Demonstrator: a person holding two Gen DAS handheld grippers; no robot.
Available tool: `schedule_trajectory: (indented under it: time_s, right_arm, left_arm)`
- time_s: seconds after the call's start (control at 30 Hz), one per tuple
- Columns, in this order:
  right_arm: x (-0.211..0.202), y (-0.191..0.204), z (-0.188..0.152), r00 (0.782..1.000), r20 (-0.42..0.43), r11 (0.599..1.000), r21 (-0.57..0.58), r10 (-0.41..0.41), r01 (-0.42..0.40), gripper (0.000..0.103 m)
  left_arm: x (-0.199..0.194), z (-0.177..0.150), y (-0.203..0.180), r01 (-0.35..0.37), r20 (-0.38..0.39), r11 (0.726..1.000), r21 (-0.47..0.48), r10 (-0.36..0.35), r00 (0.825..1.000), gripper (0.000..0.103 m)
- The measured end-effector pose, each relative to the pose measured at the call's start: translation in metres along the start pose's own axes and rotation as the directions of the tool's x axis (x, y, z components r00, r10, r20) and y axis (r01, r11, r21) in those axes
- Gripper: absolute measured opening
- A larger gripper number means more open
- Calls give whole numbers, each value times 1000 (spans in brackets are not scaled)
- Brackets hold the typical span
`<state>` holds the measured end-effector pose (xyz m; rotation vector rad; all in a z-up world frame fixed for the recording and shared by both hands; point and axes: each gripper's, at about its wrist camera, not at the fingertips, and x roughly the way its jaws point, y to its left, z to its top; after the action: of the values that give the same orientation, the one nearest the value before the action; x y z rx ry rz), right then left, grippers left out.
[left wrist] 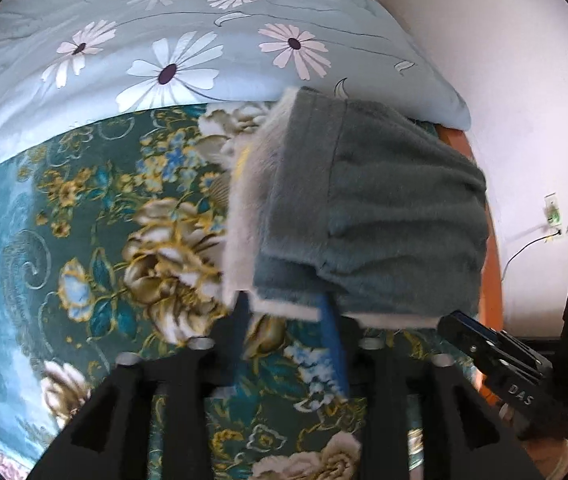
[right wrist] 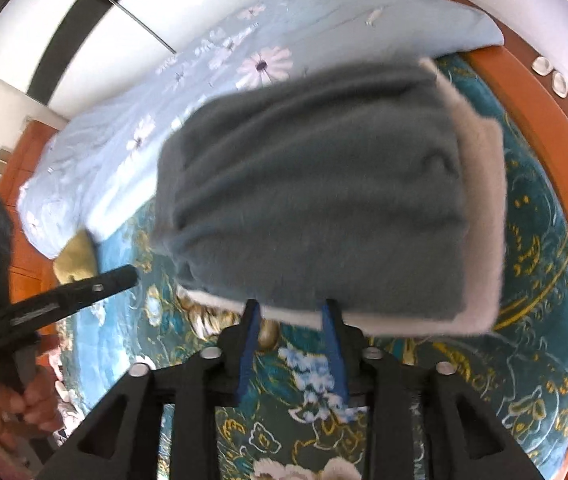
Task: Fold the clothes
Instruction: 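Open both tools and release the grey pants on the stack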
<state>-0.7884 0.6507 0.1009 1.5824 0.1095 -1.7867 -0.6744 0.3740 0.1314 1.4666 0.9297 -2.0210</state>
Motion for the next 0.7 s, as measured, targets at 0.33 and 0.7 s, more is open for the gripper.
schedule_trajectory:
  time_s: [0.33, 0.7]
  right_arm:
    - [4, 25, -14, 988, -15, 987, -51, -152, 151, 85]
    - [-2, 59, -18, 954, 112, 945, -150, -277, 291, 103]
  left_arm:
    - [7, -20, 5, -30, 14, 999, 44, 30, 999, 64]
    - [15, -24, 26, -10, 31, 1000, 28, 9, 999, 64]
